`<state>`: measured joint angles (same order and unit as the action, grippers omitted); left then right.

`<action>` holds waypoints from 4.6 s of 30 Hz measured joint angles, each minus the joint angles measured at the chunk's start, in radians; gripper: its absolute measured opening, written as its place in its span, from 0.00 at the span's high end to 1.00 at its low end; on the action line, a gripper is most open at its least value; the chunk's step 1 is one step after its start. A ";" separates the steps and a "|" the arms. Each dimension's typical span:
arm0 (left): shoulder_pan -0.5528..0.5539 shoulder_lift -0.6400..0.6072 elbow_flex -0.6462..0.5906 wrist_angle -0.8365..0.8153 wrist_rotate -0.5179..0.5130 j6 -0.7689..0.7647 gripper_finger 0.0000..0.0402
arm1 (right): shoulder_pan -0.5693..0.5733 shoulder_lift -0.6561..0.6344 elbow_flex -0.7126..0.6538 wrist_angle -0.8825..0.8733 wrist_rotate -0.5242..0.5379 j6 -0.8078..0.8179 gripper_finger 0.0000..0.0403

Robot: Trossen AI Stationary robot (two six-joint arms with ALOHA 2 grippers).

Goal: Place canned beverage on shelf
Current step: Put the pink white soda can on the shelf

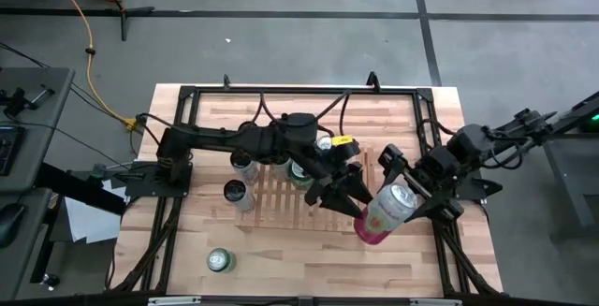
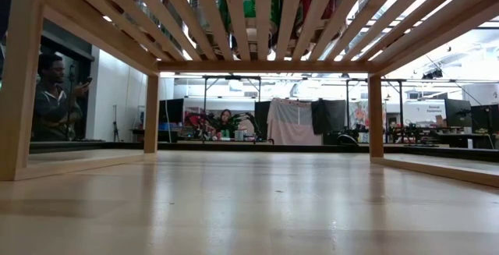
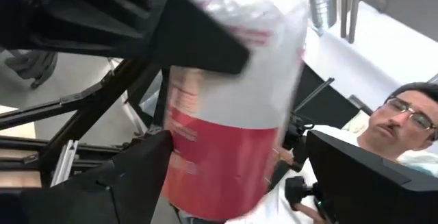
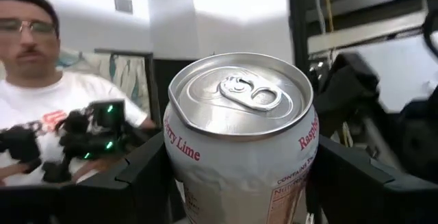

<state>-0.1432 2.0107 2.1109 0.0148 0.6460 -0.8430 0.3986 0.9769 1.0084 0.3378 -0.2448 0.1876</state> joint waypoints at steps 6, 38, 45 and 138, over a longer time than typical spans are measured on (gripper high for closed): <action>-0.002 0.005 -0.001 0.016 0.011 -0.012 0.18 | -0.013 0.018 0.000 0.075 0.044 -0.025 0.32; 0.040 0.005 0.002 -0.044 0.129 0.089 0.32 | -0.022 -0.003 -0.002 0.053 0.110 -0.073 0.06; 0.063 -0.038 0.000 -0.222 0.161 0.224 0.32 | -0.021 -0.129 0.000 -0.042 0.273 -0.071 0.05; -0.267 -1.043 -0.940 -0.089 -1.374 0.549 0.09 | -0.041 -0.155 -0.373 -0.415 0.930 0.188 0.30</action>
<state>-0.4099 0.9676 1.1709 -0.0744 -0.7275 -0.2935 0.3580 0.8223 0.6353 -0.0776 0.6848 0.3759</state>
